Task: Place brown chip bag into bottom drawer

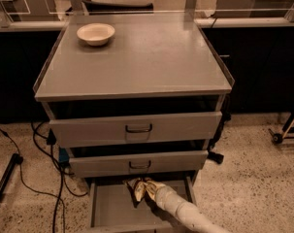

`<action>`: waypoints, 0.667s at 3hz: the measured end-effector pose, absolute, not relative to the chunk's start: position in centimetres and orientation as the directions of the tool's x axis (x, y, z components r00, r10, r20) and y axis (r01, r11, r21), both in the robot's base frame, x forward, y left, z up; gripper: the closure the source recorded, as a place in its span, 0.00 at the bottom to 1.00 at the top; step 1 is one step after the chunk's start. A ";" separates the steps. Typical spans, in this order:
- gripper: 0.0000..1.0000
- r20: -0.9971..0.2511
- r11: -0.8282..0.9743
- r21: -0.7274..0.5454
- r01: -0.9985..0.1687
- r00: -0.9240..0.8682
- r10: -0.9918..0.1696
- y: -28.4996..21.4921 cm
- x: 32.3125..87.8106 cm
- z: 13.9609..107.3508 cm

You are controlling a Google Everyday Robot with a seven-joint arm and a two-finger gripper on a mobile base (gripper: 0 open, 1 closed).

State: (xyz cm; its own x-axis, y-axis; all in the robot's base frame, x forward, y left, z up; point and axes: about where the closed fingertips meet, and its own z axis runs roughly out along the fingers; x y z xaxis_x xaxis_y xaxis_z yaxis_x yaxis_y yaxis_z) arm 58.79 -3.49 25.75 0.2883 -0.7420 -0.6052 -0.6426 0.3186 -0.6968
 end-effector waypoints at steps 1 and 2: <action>1.00 -0.589 0.273 -0.678 -0.683 0.282 -0.757 -3.7 58.8 24.6; 1.00 -0.575 0.237 -0.646 -0.726 0.259 -0.776 -4.3 58.5 24.0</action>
Offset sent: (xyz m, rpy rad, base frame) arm -0.0117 -0.0228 -0.0234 -0.1432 0.2048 0.0503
